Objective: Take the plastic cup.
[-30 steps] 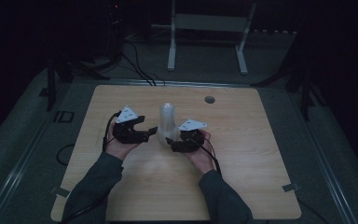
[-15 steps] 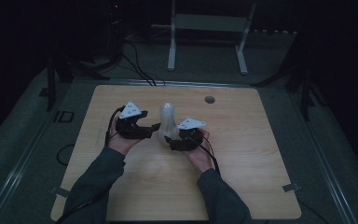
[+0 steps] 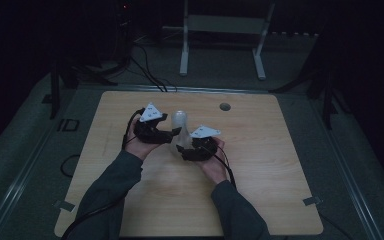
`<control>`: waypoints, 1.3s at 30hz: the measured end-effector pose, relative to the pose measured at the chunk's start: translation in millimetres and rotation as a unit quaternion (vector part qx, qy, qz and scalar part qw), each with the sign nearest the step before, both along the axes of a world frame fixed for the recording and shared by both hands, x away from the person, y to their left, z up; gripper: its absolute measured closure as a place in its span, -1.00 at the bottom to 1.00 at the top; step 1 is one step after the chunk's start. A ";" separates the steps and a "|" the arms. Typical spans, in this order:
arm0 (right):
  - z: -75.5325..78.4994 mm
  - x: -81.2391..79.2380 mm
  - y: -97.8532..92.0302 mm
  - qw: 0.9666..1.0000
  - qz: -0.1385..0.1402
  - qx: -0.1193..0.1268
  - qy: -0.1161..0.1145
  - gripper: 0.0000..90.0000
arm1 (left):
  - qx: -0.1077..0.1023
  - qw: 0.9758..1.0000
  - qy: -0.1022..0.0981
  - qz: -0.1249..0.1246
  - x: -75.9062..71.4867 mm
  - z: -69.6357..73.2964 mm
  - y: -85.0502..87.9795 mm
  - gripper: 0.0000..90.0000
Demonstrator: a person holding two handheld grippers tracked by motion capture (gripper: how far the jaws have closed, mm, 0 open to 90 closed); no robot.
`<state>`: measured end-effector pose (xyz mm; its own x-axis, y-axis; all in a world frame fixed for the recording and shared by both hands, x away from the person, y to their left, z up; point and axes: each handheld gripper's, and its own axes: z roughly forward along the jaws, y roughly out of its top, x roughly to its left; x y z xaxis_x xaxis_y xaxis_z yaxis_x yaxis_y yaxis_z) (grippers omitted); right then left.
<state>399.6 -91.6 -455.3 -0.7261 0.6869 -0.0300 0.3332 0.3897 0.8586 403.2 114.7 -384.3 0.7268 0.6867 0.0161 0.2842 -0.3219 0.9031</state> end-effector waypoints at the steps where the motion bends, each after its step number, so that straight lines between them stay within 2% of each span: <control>1: 0.2 0.2 -0.2 1.000 0.000 0.000 0.000 -0.46 | 0.001 1.000 -0.002 -0.002 1.6 0.4 -2.7 -0.45; 21: 1.4 5.1 1.5 1.000 0.004 0.009 -0.008 -0.54 | 0.003 1.000 -0.008 0.000 13.1 2.8 -19.7 -0.45; 26: 0.8 6.5 1.7 1.000 0.004 0.009 -0.010 -0.56 | -0.001 1.000 -0.005 0.001 14.5 3.0 -19.9 -0.45; 32: -2.2 10.3 3.1 1.000 0.009 0.021 -0.009 -0.61 | -0.004 1.000 -0.002 -0.002 15.3 0.8 -22.6 -0.43; 39: -6.6 14.0 7.8 1.000 0.007 0.018 -0.004 -0.61 | -0.009 1.000 0.004 -0.001 16.2 -2.1 -24.3 -0.36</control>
<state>413.6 -83.7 -461.9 -0.7362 0.6767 -0.0111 0.3201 0.3626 0.8753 419.4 90.4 -386.4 0.7279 0.6857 -0.0022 0.2917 -0.3067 0.9060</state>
